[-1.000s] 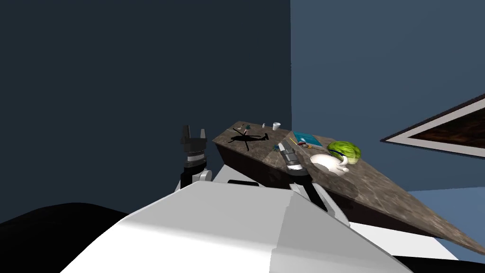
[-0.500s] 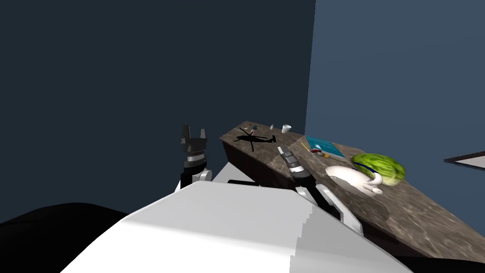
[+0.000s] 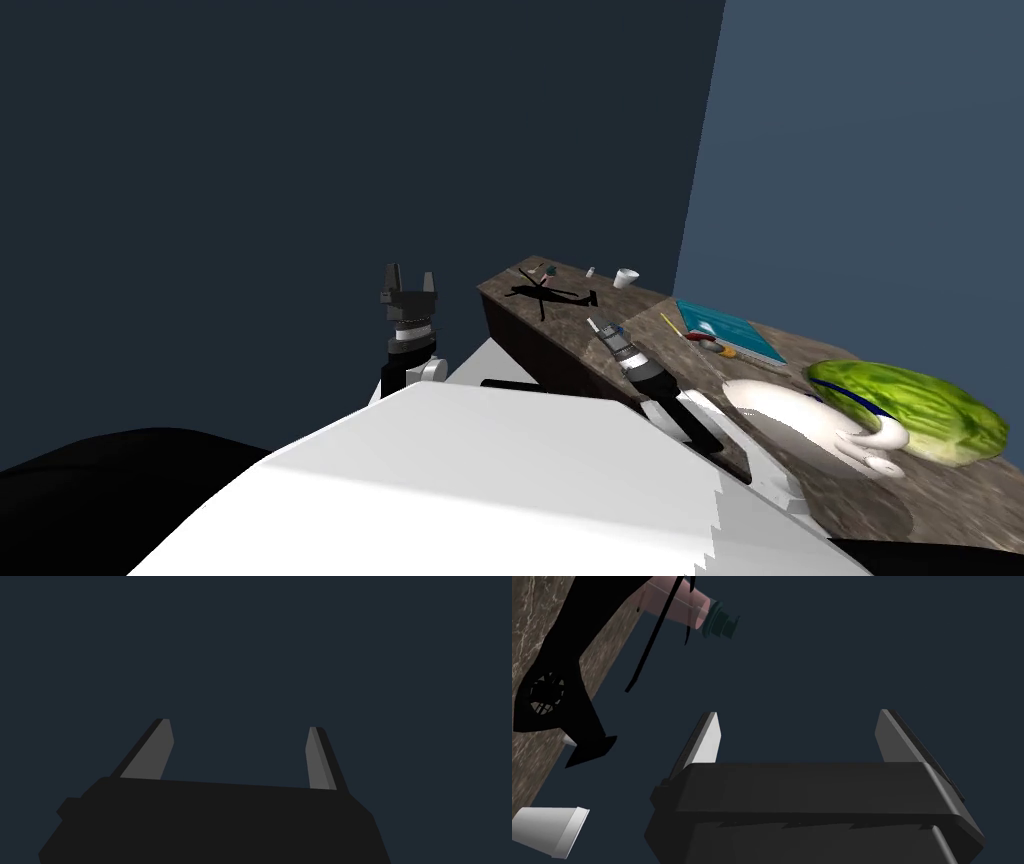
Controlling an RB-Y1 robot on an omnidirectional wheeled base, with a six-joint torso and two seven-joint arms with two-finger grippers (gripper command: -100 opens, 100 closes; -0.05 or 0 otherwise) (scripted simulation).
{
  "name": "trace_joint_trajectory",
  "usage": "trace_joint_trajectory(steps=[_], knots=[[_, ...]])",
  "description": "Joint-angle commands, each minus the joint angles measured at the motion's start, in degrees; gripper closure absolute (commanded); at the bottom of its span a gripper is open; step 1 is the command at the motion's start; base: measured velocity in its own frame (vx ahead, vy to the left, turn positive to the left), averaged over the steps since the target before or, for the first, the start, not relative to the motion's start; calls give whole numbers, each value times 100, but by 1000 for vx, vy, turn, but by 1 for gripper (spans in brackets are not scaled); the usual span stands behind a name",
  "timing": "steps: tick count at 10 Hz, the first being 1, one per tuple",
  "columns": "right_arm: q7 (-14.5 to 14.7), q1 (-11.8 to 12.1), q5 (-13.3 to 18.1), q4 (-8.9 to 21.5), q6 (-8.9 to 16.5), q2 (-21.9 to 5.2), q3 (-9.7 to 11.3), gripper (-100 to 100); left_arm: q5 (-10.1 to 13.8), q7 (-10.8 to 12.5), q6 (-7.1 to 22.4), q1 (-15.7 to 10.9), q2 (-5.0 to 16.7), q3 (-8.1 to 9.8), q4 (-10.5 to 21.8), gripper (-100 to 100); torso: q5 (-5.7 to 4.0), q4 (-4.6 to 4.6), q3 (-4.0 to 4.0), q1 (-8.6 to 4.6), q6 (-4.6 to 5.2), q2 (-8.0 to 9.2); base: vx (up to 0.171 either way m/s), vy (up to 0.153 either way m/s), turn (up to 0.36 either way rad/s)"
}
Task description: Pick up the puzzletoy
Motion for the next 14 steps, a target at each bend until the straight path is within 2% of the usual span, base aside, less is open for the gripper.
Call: trace_joint_trajectory(steps=[1, 2, 3, 4, 5, 6, 7, 8, 9, 10, 11, 12, 13, 14], knots=[[-252, 91, 228, 162, -45, -286, -7, -100, 0, 0, 0, 0, 0, 0, 0, 0, 0, 0, 0, 0, 0, 0, -30, -33, 326], [-252, 91, 228, 162, -45, -460, -7, -100, 0, 0, 0, -1, 0, 0, 0, 0, 0, 0, 1, -1, -3, 2, -28, -33, 232], [-486, 163, 429, 320, -90, -642, -15, -100, 0, 0, 0, 0, 0, 0, 0, 0, 0, 0, 0, 0, 0, 0, -28, -36, 392], [-486, 163, 429, 320, -90, -796, -15, -100, 0, 0, 0, -1, 0, 0, 0, 0, 0, 0, -1, -2, -4, -1, -28, -37, 226], [-723, 240, 636, 481, -138, -973, -21, -100, 0, 0, 0, 0, 0, 0, 0, 0, -1, 0, -1, -3, 1, -2, -38, -35, 375], [-723, 240, 636, 481, -138, -1147, -21, -100, 0, 0, 0, -1, 0, 0, 0, 0, -1, 0, 0, -3, -3, 0, -34, -37, 209], [-723, 240, 636, 481, -138, -1192, -21, -100, 0, 0, 0, 1, 0, 1, 0, 0, -1, 0, 0, -3, 3, -1, -12, -17, -23], [-963, 321, 847, 643, -189, -1418, -22, -100, 0, 0, 0, 1, 0, 1, 0, 0, 0, -1, -3, 4, 6, -5, -23, -27, 389], [-963, 321, 847, 643, -189, -1558, -22, -100, 0, 0, 0, -1, 0, 0, 0, 0, 0, -1, -4, 0, -5, -6, -25, -42, 216], [-1204, 406, 1062, 806, -241, -1747, -20, -100, 0, 0, 0, 1, 0, 1, 0, 0, -1, -1, -3, -3, 4, -6, -31, -42, 381], [-1204, 406, 1062, 806, -241, -1922, -20, -100, 0, 0, 0, 0, 0, 0, 0, 0, -1, -1, -3, -5, -3, -5, -32, -46, 187], [-1446, 496, 1279, 969, -296, -2111, -14, -100, 0, 0, 0, 1, 0, 1, 0, 0, -2, -1, -2, -6, 6, -4, -32, -54, 299], [-1446, 496, 1279, 969, -296, -2283, -14, -100, 0, 0, 0, 0, 1, 0, 0, 0, -2, -1, -3, -11, -1, -4, -28, -50, 197], [-1686, 589, 1498, 1131, -352, -2468, -4, -100, 0, 0, 0, 1, 1, 1, 0, 0, -3, -1, -3, -9, 4, -6, -38, -55, 368]])
